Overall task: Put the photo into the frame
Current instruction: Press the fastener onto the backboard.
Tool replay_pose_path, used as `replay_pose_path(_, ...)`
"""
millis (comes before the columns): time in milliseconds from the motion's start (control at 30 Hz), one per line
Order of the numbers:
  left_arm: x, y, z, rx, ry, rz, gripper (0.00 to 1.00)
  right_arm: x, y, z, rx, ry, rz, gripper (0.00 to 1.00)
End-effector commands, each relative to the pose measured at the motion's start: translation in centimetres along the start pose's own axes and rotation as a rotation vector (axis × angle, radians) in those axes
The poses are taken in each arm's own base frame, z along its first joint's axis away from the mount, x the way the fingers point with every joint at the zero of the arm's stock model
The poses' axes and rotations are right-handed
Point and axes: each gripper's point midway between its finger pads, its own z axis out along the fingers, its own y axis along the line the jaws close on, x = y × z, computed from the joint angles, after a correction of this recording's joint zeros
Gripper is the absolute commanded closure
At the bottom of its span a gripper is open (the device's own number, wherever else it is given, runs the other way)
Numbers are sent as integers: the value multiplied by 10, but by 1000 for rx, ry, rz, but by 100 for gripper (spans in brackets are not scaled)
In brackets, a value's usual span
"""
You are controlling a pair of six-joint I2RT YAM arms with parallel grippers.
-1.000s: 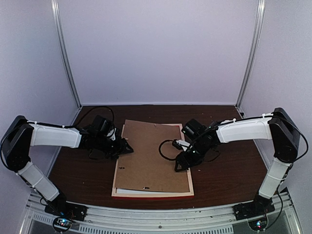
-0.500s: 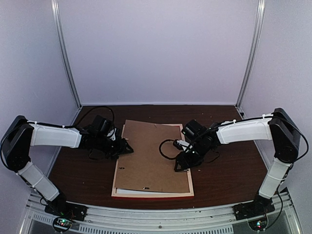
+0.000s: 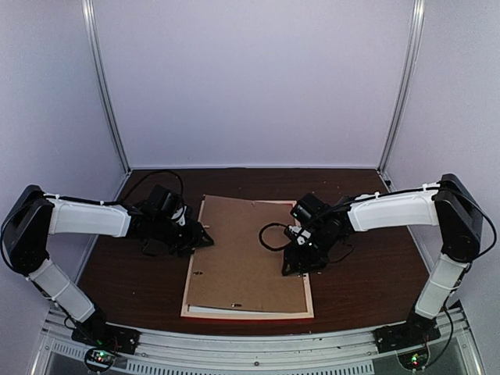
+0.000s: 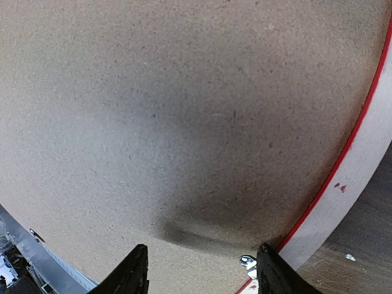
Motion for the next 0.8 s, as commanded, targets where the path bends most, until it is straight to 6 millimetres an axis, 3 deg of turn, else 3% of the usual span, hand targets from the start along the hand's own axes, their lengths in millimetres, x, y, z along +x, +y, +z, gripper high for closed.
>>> replay_pose_path(0, -12, -17, 0, 37, -30, 43, 48, 13, -14, -3, 66, 16, 68, 41)
replay_pose_path(467, -9, -20, 6, 68, -9, 45, 51, 2, -5, -13, 36, -44, 76, 36)
replay_pose_path(767, -9, -21, 8, 80, -2, 45, 53, 3, -10, -18, 72, -43, 64, 35)
